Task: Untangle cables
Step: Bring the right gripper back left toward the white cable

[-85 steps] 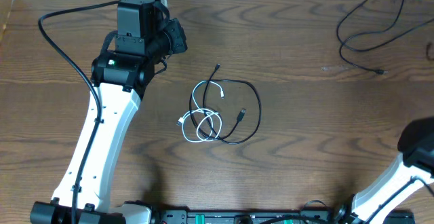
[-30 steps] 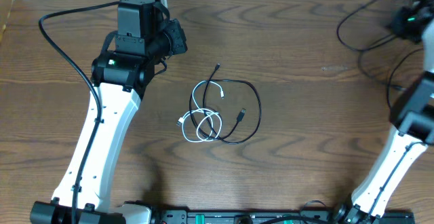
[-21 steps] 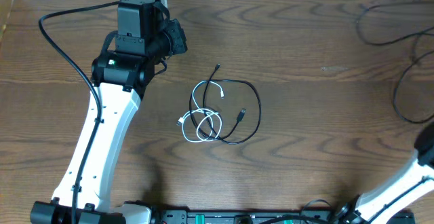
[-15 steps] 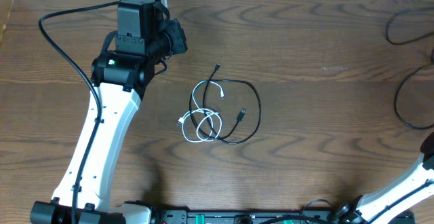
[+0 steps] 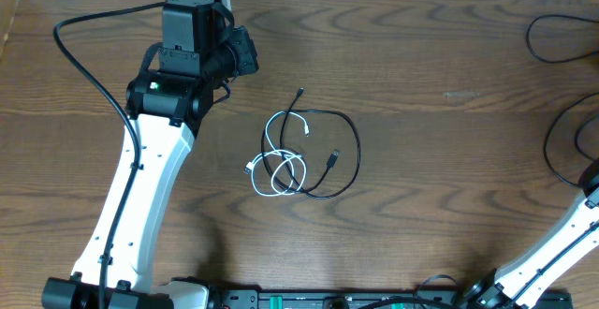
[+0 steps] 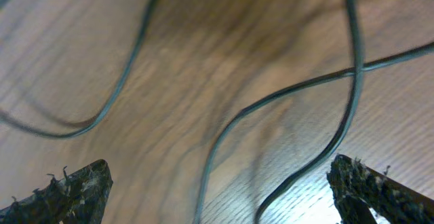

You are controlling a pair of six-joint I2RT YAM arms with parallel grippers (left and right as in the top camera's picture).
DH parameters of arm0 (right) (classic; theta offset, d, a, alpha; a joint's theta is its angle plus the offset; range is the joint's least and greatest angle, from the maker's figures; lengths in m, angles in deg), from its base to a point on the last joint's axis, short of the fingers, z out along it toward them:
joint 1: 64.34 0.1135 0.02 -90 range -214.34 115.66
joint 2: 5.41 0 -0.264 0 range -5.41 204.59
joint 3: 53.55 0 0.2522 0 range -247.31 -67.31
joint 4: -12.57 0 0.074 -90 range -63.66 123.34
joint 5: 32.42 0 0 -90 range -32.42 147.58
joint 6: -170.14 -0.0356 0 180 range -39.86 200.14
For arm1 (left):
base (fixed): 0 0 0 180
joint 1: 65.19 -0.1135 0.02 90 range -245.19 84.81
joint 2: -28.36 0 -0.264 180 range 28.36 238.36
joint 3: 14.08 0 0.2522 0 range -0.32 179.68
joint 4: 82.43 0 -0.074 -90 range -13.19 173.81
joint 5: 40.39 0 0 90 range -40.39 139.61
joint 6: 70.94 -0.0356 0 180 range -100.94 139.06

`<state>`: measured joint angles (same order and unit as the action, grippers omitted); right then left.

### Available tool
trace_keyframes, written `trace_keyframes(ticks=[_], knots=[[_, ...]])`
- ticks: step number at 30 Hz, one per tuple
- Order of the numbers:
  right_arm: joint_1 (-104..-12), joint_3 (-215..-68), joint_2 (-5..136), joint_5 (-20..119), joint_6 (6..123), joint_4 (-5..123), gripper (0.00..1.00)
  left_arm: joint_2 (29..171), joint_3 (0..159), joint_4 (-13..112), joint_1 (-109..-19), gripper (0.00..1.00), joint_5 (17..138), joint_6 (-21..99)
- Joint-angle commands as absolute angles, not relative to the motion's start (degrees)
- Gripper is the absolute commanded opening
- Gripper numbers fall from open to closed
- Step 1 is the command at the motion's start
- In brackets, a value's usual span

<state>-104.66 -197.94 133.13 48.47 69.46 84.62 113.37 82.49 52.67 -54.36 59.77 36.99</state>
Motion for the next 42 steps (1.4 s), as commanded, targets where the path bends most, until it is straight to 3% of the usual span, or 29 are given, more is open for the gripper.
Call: trace_keyframes(ticks=[1, 13, 20, 29, 36, 38, 42], knots=[[-103.89, -198.64, 128.14, 43.86, 73.55, 85.54, 0.99, 113.72, 82.84, 52.50, -54.33, 0.12, 59.20, 36.25], [-98.23, -198.64, 118.72, 42.59, 78.32, 93.21, 0.99, 113.72, 82.84, 52.32, -54.33, 0.12, 59.20, 36.23], [-91.48, -198.64, 117.08, 33.46, 85.09, 96.90, 0.99, 112.83, 83.78, 50.84, -54.40, 0.12, 59.18, 30.35], [-76.60, -198.60, 117.11, 32.69, 88.83, 101.95, 0.99, 109.09, 88.10, 42.58, -57.92, 0.13, 59.22, 28.95], [-64.53, -197.31, 117.83, 35.73, 88.83, 102.06, 0.99, 108.83, 88.10, 32.96, -62.53, 0.17, 59.22, 28.95], [-61.21, -195.78, 117.94, 36.89, 88.87, 101.99, 0.99, 108.83, 88.10, 31.17, -63.93, 0.22, 59.20, 28.95], [-55.63, -191.38, 117.96, 37.22, 91.01, 101.88, 0.94, 108.83, 88.10, 29.59, -65.50, 0.24, 59.22, 28.95]])
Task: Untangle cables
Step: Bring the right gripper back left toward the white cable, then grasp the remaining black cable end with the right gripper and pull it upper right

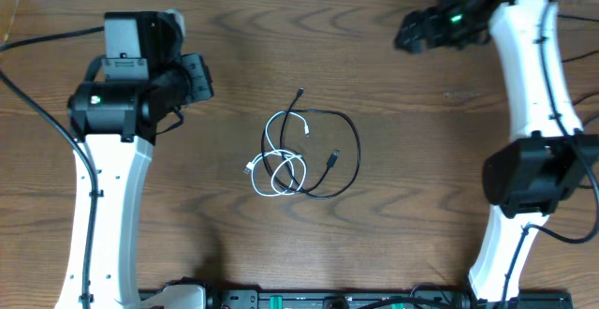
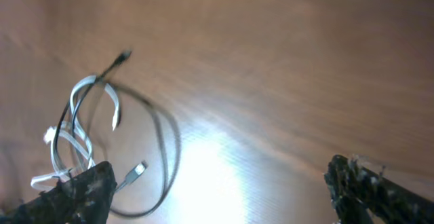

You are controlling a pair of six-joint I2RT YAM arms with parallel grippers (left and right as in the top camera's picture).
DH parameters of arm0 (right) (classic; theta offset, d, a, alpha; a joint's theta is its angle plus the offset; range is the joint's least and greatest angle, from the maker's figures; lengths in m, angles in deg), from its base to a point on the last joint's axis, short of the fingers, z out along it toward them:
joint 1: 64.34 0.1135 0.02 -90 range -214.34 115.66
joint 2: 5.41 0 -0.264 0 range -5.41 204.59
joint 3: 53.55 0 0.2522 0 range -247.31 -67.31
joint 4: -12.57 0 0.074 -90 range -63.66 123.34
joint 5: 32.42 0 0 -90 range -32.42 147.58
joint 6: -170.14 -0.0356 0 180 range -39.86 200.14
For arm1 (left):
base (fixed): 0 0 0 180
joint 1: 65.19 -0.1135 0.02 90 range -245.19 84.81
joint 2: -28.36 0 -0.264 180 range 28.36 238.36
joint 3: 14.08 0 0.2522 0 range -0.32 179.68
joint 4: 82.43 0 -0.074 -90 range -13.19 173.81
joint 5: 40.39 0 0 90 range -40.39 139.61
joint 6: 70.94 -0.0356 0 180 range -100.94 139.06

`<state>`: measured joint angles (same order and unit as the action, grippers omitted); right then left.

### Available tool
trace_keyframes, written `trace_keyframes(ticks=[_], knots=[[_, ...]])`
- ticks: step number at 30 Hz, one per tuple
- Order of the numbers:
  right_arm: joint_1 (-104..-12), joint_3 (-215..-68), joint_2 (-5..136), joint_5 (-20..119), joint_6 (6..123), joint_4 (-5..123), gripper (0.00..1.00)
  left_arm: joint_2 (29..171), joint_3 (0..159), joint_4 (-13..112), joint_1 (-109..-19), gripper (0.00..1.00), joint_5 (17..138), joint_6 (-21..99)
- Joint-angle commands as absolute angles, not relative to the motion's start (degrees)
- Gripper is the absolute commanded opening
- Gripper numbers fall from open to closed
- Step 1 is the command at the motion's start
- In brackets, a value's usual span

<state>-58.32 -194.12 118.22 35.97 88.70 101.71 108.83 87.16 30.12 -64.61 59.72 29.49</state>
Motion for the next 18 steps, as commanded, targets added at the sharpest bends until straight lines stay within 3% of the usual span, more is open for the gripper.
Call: trace_keyframes(ticks=[1, 10, 18], knots=[[-54.41, -190.07, 117.96, 37.72, 91.15, 101.69, 0.92, 108.83, 88.10, 29.42, -65.50, 0.24, 59.20, 28.95], [-46.21, -175.84, 117.98, 38.81, 88.26, 93.71, 0.80, 108.85, 88.04, 29.42, -65.50, 0.34, 59.20, 28.95], [-41.49, -164.67, 117.98, 38.79, 85.66, 84.90, 0.72, 108.85, 88.04, 29.42, -65.50, 0.35, 59.20, 28.95]])
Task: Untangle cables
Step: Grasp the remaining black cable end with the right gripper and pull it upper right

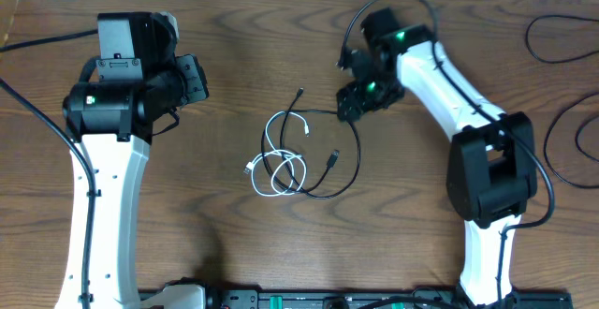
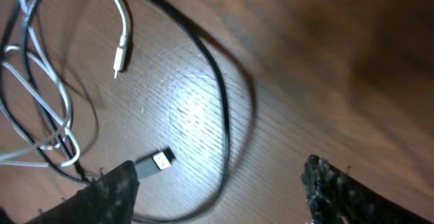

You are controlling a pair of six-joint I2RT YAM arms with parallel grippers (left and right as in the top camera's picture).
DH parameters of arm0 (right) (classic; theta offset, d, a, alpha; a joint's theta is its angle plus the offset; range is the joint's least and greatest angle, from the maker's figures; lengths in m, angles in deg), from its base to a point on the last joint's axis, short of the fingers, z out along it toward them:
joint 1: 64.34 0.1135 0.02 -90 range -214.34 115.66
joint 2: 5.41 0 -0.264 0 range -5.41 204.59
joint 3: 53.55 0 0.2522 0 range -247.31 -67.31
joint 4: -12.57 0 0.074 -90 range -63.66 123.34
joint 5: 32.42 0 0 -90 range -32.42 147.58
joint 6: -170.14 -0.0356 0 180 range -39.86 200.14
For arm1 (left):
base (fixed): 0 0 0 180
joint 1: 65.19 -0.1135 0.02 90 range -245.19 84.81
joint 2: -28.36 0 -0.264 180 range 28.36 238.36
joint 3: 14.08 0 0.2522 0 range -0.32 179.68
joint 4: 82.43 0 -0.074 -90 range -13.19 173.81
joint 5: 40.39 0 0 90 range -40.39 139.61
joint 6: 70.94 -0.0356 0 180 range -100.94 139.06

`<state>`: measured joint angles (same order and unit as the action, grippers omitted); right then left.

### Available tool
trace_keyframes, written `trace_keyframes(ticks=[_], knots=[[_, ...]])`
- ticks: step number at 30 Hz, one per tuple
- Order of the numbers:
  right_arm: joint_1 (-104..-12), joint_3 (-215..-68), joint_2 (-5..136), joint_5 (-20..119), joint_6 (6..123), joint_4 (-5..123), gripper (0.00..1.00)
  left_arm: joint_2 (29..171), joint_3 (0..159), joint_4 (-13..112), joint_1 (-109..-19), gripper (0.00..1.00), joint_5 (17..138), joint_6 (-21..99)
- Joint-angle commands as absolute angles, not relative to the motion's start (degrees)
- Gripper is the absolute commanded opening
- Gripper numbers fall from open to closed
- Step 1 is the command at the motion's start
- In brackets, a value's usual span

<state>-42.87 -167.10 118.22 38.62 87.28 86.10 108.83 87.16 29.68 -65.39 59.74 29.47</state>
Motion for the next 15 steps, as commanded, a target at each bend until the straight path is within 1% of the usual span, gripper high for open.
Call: trace_keyframes(ticks=[1, 9, 13, 15], knots=[[-41.10, -163.60, 117.98, 38.83, 85.33, 83.96, 0.71, 108.85, 88.04, 29.42, -65.50, 0.35, 59.20, 28.95], [-40.25, -155.34, 117.98, 38.75, 83.39, 76.16, 0.59, 108.85, 88.04, 29.42, -65.50, 0.35, 59.20, 28.97], [-40.31, -154.29, 117.98, 38.75, 83.39, 75.94, 0.54, 108.87, 88.04, 29.40, -65.50, 0.36, 59.20, 28.97], [-40.29, -154.18, 117.98, 38.75, 83.39, 76.16, 0.53, 108.89, 87.99, 29.42, -65.50, 0.36, 59.20, 28.97]])
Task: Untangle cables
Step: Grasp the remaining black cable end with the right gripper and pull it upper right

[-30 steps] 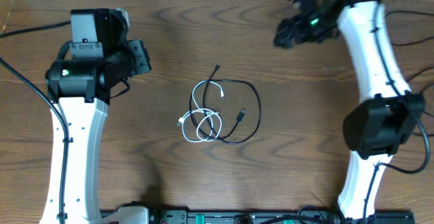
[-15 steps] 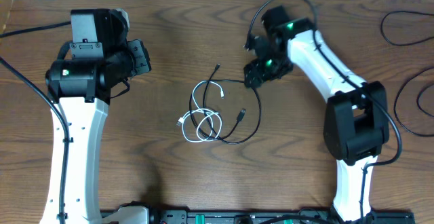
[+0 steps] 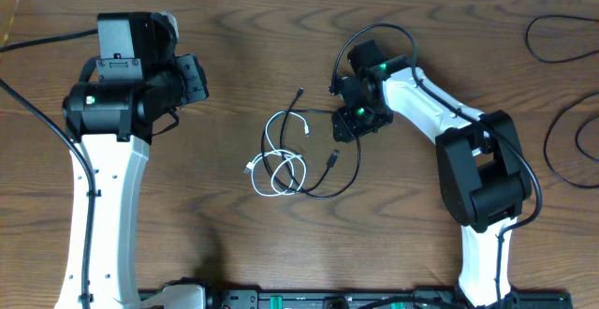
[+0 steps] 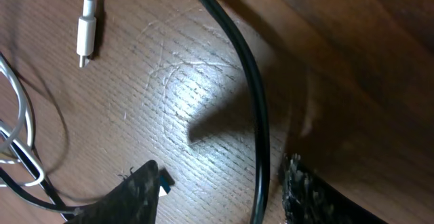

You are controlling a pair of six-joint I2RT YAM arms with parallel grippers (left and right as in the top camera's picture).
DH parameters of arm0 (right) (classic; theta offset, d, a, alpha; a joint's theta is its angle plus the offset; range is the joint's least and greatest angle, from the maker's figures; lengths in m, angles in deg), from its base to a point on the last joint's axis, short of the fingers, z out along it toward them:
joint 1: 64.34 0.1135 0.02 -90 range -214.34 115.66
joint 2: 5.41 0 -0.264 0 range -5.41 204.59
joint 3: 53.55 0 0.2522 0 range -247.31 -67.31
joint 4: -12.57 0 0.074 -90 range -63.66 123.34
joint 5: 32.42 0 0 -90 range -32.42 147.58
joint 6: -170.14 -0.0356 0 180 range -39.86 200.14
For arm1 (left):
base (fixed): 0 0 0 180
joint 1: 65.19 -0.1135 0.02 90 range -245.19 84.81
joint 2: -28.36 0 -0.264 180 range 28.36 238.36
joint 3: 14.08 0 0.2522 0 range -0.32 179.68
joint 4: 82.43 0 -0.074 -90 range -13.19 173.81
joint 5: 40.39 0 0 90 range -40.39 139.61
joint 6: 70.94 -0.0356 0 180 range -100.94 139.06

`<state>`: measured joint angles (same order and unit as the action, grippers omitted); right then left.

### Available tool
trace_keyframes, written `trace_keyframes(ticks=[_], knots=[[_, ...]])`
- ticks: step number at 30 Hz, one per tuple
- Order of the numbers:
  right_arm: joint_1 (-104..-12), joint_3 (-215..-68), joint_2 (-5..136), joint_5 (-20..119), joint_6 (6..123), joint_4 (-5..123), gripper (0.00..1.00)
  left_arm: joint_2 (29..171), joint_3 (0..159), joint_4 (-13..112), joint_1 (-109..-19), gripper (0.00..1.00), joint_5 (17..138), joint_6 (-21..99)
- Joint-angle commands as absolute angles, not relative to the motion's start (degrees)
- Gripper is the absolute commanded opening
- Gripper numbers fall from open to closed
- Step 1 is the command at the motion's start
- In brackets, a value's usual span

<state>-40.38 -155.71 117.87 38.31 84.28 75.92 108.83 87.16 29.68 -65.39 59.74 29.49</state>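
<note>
A black cable [image 3: 355,159] and a white cable [image 3: 271,162] lie tangled in loops at the middle of the table. My right gripper [image 3: 347,125] is down over the upper right arc of the black loop. In the right wrist view it [image 4: 220,187] stands open, and the black cable [image 4: 252,95] runs between its fingertips [image 4: 132,197], close to the right one. The white cable's plug [image 4: 86,32] lies to the upper left. My left gripper [image 3: 194,78] hovers far to the left, looking open and holding nothing.
More black cables lie at the table's right edge, one at the back [image 3: 554,39] and one lower [image 3: 562,154]. The black cable's USB plug [image 3: 331,158] rests inside the loop. The wooden table [image 3: 449,37] stretches around the tangle.
My right gripper has come down closer to the table and a little left. The black cable's arc now lies between its open fingers. The left arm has not moved.
My right gripper was first off at the right edge over loose black cables, with the left arm nearer the middle. Then the right arm was at the back right and the left arm further left. Then it hovered over the black loop, and now straddles it.
</note>
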Motion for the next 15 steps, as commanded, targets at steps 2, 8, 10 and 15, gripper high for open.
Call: trace_keyframes(ticks=[2, 8, 10, 15], knots=[[-40.29, -153.96, 117.98, 38.75, 83.39, 76.64, 0.50, 108.98, 87.99, 29.40, -65.50, 0.36, 59.22, 28.97], [-40.31, -152.24, 117.98, 38.83, 83.41, 76.51, 0.33, 109.66, 87.97, 29.37, -65.48, 0.36, 59.24, 29.21], [-40.31, -152.22, 117.98, 38.86, 83.41, 76.51, 0.25, 109.72, 87.86, 29.40, -65.48, 0.36, 59.22, 29.21], [-40.53, -152.41, 117.92, 39.25, 82.64, 76.51, 0.01, 109.72, 87.62, 29.42, -65.50, 0.36, 59.22, 29.21]])
